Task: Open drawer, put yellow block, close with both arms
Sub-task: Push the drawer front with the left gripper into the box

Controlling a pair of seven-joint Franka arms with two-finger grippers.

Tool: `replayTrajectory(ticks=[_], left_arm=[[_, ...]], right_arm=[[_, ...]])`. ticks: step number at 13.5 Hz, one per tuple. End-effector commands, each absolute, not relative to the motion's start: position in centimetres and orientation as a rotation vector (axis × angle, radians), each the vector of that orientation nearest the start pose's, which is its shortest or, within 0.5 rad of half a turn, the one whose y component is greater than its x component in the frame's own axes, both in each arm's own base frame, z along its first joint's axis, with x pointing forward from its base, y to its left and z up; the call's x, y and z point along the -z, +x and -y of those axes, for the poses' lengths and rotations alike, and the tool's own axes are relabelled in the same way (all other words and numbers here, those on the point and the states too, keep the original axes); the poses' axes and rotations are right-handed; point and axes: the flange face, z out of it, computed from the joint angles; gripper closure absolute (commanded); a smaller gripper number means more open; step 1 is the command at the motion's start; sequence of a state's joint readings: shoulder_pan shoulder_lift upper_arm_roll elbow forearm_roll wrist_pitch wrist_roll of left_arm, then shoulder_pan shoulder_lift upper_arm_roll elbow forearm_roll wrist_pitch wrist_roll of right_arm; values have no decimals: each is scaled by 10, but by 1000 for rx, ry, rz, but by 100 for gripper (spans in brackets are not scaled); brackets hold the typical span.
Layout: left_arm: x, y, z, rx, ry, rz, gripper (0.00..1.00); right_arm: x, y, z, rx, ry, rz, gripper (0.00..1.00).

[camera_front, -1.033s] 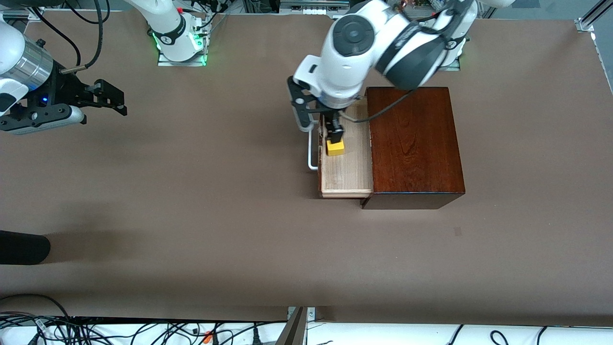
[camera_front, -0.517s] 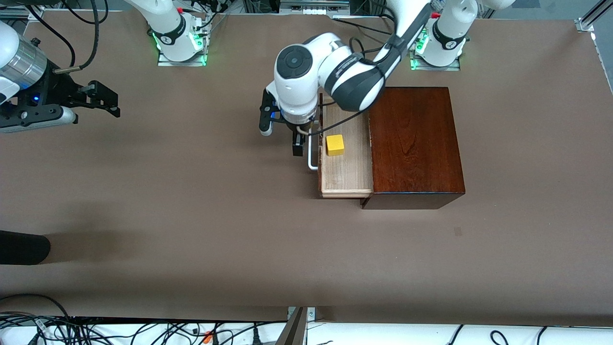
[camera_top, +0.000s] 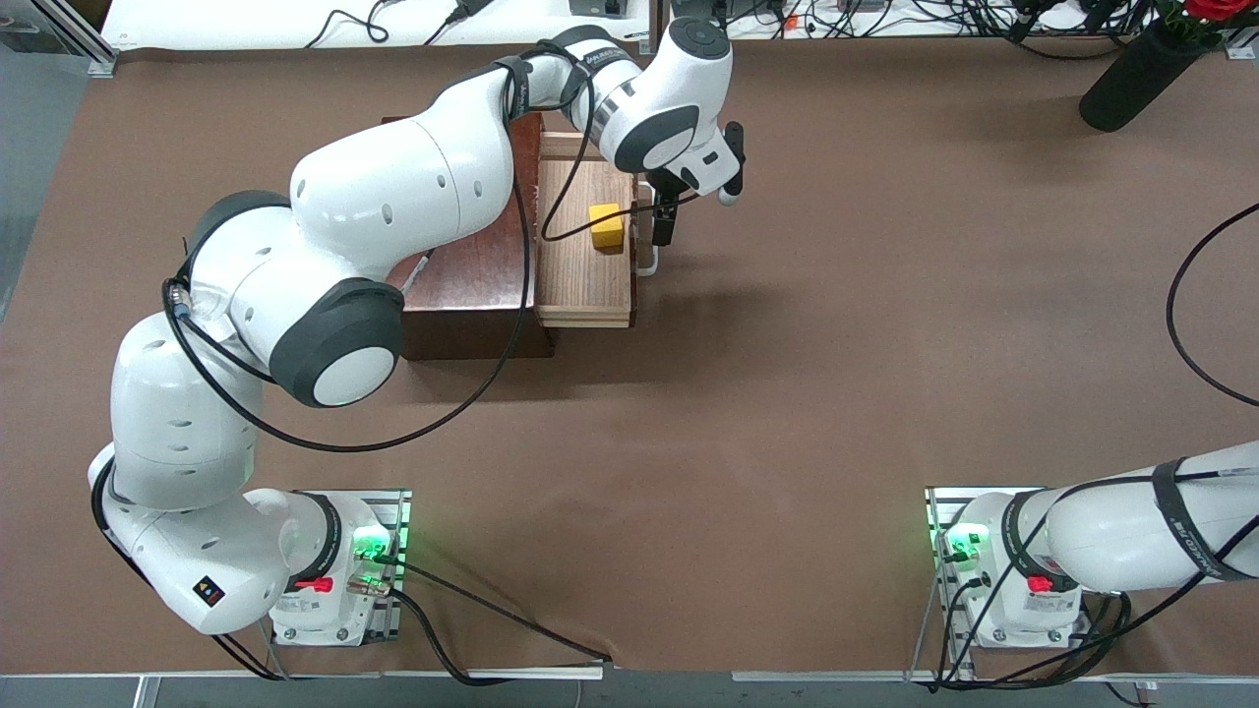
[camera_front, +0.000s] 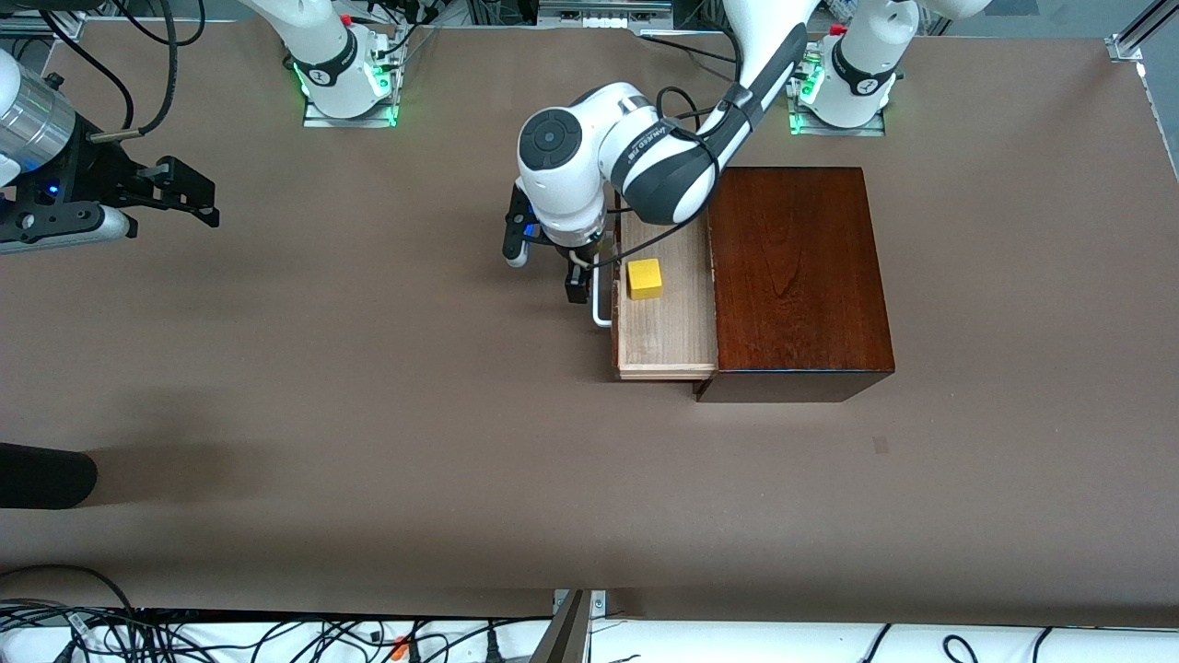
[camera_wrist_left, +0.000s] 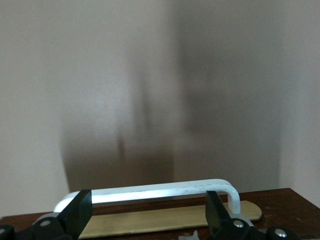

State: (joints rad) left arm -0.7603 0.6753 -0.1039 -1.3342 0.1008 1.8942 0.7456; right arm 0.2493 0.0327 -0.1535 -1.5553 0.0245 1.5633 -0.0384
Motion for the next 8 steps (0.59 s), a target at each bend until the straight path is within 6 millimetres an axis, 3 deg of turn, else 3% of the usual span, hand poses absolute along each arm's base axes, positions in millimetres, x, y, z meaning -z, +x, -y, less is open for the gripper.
replayTrajectory(ticks=[1,5,8], left_arm=[[-326,475,530,-211,-2138,-2202,0],[-334,474,523,-259,-2132,-2174,0],[-331,471,522,-269,-2035,-2167,0]], right_arm=[[-620,562,-53,-29,-3117,170,0],[-619,563,-51,-24,-3118,161,0],[-619,563,-53,-24,-3118,161,0]])
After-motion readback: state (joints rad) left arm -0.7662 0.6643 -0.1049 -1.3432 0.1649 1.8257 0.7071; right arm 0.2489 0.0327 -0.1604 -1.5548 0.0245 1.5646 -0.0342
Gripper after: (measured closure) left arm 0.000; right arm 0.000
